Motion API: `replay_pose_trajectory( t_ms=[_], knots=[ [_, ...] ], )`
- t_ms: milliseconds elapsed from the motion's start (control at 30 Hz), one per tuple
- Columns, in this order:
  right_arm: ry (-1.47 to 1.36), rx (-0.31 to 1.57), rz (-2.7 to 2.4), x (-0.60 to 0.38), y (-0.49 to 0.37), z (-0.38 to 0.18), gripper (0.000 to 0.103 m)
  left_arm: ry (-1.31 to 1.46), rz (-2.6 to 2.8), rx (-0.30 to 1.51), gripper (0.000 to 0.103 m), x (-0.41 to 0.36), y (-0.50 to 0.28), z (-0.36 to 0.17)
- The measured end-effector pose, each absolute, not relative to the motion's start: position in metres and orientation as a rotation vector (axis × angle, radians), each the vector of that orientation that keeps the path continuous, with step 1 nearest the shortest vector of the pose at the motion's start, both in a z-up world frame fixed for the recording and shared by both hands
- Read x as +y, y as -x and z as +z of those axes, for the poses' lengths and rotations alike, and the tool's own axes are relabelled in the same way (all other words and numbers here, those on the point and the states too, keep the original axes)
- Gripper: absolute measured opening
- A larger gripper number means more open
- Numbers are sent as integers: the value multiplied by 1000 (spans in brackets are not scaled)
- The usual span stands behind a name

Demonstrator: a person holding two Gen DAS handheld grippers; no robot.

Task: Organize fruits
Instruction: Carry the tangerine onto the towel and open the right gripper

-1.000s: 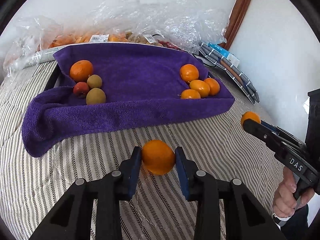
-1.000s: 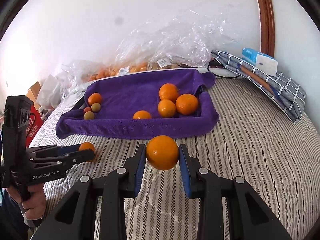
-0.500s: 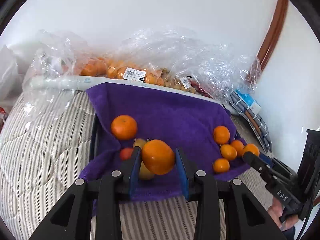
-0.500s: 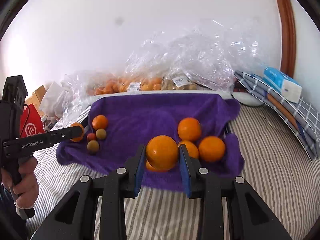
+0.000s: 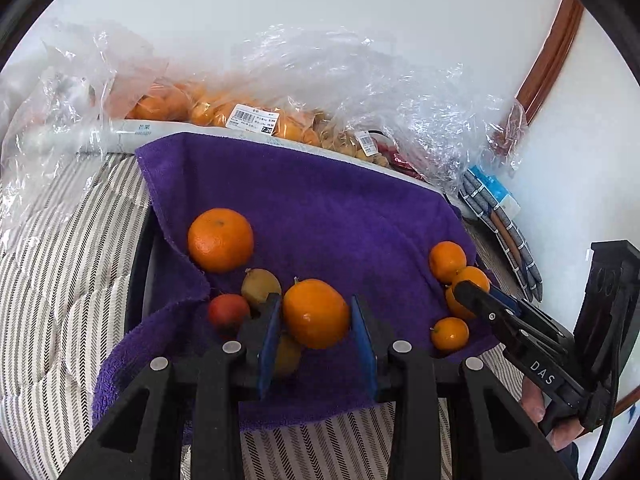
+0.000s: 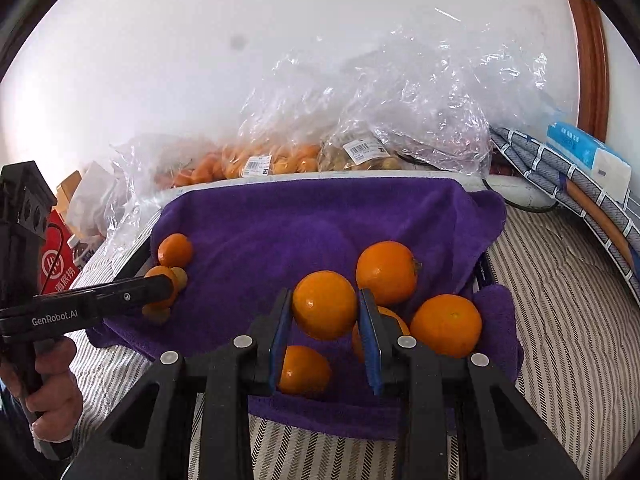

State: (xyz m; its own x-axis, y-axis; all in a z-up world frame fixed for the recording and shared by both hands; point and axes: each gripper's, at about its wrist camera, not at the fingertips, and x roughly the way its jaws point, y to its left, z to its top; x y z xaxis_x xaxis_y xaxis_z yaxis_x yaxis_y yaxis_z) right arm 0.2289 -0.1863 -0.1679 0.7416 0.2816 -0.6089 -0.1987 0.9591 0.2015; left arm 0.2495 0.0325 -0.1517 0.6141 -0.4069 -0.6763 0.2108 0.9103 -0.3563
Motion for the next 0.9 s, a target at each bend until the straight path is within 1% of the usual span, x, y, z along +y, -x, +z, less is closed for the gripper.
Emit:
replay_pose_trajectory(
  t_ms=[233, 300, 333, 400, 433, 533, 567, 600, 733, 800, 900],
  knots=[
    [-116, 677, 259, -184, -225, -168, 33, 220, -342, 819, 33, 31, -246, -151],
    [-118, 671, 252, -185, -224, -168, 33, 203, -325, 807, 39, 30, -244, -150],
    [-125, 667, 247, -186, -222, -167, 34, 190, -313, 800, 40, 29, -243, -149],
    [-134, 659, 238, -189, -219, -164, 38, 173, -289, 790, 47, 30, -240, -147],
    [-128, 662, 234, -190, -217, -162, 40, 174, -281, 783, 48, 31, -238, -144],
    [-102, 675, 213, -192, -206, -153, 41, 165, -260, 761, 54, 33, -231, -133],
    [-102, 675, 197, -193, -200, -149, 43, 162, -253, 757, 54, 33, -228, -129],
    [-102, 680, 182, -194, -194, -145, 46, 161, -251, 756, 57, 34, -224, -125],
    [-122, 710, 109, -201, -170, -127, 47, 149, -223, 745, 67, 36, -197, -109],
    [-143, 721, 85, -205, -156, -119, 47, 130, -197, 731, 74, 36, -179, -99],
    [-149, 727, 56, -208, -133, -106, 47, 100, -172, 709, 77, 35, -152, -84]
  ],
)
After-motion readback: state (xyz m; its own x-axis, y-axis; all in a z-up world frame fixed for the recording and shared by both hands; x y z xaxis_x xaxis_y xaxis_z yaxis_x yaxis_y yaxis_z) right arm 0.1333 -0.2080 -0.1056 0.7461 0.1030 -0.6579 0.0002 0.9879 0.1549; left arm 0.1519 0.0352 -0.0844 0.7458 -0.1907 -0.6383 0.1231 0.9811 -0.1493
